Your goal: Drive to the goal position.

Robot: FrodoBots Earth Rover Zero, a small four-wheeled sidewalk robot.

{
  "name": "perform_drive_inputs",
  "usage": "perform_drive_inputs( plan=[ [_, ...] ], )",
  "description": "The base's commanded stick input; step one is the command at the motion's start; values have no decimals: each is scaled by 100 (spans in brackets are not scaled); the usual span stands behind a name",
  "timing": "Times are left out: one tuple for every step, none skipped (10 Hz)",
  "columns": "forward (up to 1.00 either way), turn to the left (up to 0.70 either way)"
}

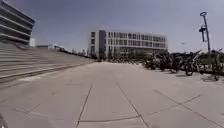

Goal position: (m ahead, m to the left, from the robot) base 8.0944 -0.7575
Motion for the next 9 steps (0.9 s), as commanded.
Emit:
perform_drive_inputs(
  plan=[
    [100, 0],
    [100, 0],
    [100, 0],
    [100, 0],
    [100, 0],
    [100, 0],
    [100, 0],
    [100, 0],
    [100, 0]
  ],
)
